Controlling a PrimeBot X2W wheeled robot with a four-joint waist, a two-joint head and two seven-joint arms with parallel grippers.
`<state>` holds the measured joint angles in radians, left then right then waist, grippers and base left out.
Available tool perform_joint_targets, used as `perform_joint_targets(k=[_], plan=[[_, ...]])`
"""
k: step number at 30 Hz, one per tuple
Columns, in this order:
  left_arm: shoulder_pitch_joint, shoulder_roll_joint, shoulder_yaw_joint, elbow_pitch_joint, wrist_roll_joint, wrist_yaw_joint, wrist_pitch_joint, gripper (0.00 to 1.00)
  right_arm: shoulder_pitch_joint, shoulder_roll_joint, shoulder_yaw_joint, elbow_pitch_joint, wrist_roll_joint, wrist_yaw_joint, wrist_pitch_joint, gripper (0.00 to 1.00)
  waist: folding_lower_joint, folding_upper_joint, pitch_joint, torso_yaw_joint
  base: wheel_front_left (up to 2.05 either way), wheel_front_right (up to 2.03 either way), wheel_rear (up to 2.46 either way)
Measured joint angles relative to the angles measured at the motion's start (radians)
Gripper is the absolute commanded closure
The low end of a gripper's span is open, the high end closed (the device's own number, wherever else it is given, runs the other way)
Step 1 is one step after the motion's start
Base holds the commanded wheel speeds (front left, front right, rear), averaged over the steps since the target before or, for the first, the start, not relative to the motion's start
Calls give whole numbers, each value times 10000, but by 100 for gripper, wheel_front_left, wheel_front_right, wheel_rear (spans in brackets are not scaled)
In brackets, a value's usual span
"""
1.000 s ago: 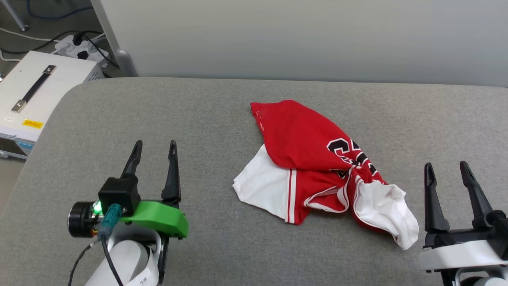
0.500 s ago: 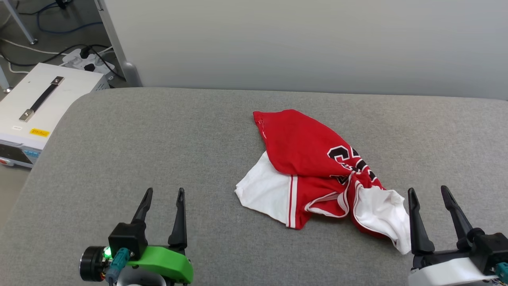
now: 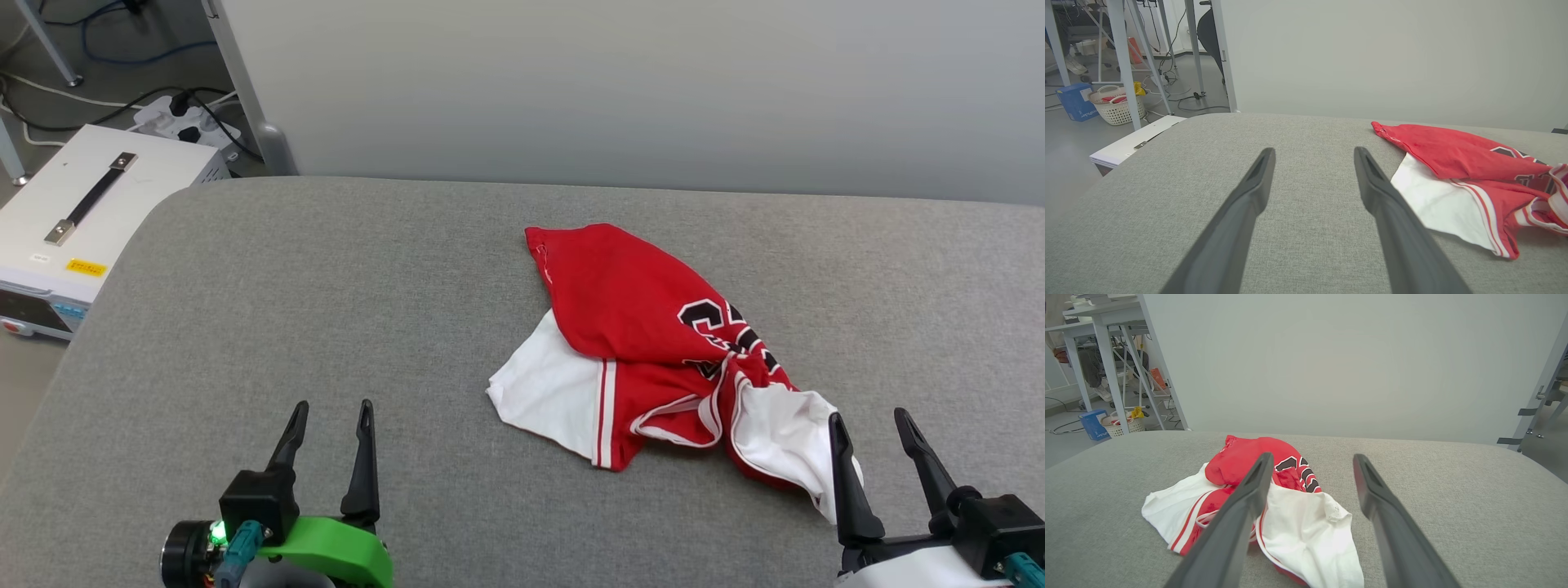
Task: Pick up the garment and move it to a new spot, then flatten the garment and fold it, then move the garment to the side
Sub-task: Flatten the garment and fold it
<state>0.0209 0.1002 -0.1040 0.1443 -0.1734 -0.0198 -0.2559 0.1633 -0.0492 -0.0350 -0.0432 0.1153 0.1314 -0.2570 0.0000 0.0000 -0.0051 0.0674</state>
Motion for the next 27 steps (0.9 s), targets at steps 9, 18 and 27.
perform_joint_targets(k=[9, 18, 27], plan=[[7, -203, 355, 56, 313, -284, 0, 0, 1, 0, 17, 50, 25, 0, 2, 0, 0, 0, 29, 12, 0, 0, 0], [3, -353, 479, 94, 514, -445, 0, 0, -851, -251, -349, -476, -198, 0, 0, 0, 0, 0, 155, 3, 0, 0, 0], [-26, -414, 556, 98, 596, -477, 0, 0, -2832, -3055, 761, -4, 989, 0, 274, 0, 0, 0, 446, -84, 0, 0, 0]])
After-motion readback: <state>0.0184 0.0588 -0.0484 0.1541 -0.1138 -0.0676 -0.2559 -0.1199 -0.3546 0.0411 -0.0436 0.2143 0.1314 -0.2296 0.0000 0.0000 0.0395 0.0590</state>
